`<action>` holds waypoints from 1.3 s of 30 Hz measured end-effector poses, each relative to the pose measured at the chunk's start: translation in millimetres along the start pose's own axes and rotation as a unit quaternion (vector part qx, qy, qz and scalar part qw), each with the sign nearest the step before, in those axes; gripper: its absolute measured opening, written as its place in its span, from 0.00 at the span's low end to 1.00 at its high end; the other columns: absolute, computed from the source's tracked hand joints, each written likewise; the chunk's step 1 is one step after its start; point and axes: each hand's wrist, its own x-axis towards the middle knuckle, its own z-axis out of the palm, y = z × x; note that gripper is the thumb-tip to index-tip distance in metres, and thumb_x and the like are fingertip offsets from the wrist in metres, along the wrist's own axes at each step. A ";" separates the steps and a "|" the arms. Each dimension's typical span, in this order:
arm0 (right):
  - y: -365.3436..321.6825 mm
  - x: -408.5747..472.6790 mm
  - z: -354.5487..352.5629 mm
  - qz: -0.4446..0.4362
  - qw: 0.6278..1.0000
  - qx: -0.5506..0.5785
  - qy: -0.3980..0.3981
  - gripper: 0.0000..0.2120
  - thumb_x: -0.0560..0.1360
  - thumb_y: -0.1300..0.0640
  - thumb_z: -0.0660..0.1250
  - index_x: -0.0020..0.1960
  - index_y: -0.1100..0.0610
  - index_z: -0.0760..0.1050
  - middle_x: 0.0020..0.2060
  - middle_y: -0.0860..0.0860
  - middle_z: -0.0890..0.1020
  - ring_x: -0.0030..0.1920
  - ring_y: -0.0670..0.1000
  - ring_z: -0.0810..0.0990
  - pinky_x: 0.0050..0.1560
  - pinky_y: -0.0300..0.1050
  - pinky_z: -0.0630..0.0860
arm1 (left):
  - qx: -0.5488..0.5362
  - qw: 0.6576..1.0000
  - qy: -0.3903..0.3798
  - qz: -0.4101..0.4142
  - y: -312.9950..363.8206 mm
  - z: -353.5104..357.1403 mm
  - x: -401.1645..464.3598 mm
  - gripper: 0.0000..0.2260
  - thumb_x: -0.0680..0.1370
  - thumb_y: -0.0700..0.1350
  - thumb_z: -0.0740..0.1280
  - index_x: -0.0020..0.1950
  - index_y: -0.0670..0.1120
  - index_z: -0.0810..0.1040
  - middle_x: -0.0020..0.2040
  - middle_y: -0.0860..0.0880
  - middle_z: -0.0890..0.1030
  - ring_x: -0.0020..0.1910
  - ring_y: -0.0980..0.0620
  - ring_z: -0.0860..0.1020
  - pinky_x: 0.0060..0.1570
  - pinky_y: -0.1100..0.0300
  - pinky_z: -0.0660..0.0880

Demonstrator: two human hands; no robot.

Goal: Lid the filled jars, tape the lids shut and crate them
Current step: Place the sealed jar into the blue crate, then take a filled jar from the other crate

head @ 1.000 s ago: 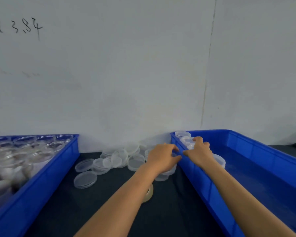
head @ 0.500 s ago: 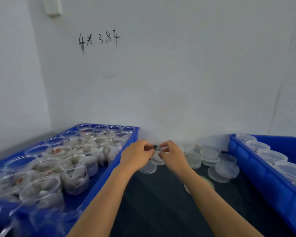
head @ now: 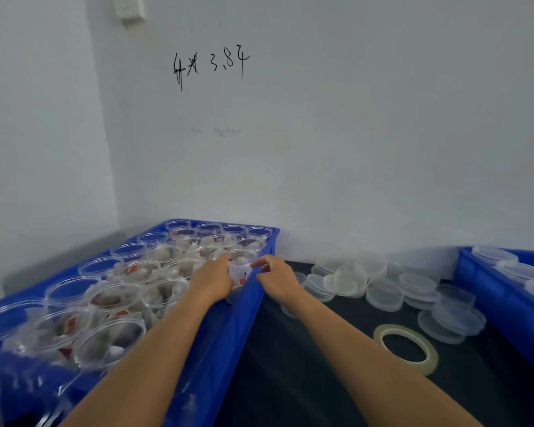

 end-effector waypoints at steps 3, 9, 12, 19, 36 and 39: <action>2.1 19.5 4.4 -0.006 0.999 -0.032 -0.014 0.19 0.76 0.68 0.59 0.66 0.59 0.73 0.59 0.56 0.77 0.49 0.50 0.75 0.45 0.45 0.74 | -0.009 1.000 -0.008 0.002 -3.0 5.0 22.3 0.25 0.78 0.39 0.61 0.73 0.53 0.63 0.59 0.44 0.79 0.49 0.46 0.79 0.46 0.53 0.76; 8.5 54.7 20.3 -0.004 0.990 -0.133 -0.036 0.26 0.76 0.63 0.58 0.72 0.49 0.67 0.67 0.58 0.71 0.67 0.62 0.66 0.68 0.59 0.66 | -0.013 1.000 -0.009 -0.010 -3.7 26.5 52.9 0.21 0.77 0.40 0.64 0.70 0.49 0.68 0.63 0.42 0.77 0.59 0.44 0.77 0.55 0.53 0.72; 9.8 62.9 26.5 0.019 0.984 -0.174 -0.018 0.21 0.78 0.61 0.58 0.69 0.49 0.70 0.68 0.56 0.65 0.68 0.63 0.61 0.69 0.63 0.60 | -0.037 0.999 0.025 -0.012 -5.3 37.5 56.4 0.11 0.76 0.42 0.67 0.57 0.46 0.73 0.55 0.43 0.80 0.53 0.45 0.78 0.52 0.53 0.73; 8.1 66.1 31.2 -0.012 0.980 -0.199 0.025 0.12 0.78 0.59 0.61 0.62 0.54 0.70 0.64 0.57 0.71 0.67 0.61 0.66 0.69 0.64 0.59 | -0.097 0.983 0.150 -0.028 2.9 39.9 48.3 0.05 0.79 0.41 0.66 0.45 0.45 0.71 0.42 0.48 0.77 0.37 0.54 0.75 0.38 0.63 0.72; 35.1 -27.4 -97.6 -0.069 0.971 0.027 0.227 0.05 0.79 0.60 0.62 0.47 0.51 0.71 0.54 0.50 0.71 0.40 0.40 0.71 0.39 0.31 0.66 | -0.287 0.915 0.230 0.167 139.1 48.1 -27.3 0.09 0.75 0.43 0.72 0.51 0.48 0.73 0.58 0.47 0.70 0.36 0.65 0.69 0.34 0.74 0.69; 70.1 -48.3 -106.9 -0.025 0.972 0.043 0.228 0.09 0.78 0.61 0.64 0.43 0.49 0.71 0.54 0.50 0.73 0.45 0.45 0.74 0.45 0.36 0.70 | -0.339 0.904 0.187 0.180 141.7 90.4 -37.6 0.25 0.70 0.48 0.77 0.60 0.52 0.67 0.57 0.52 0.72 0.44 0.65 0.71 0.38 0.72 0.67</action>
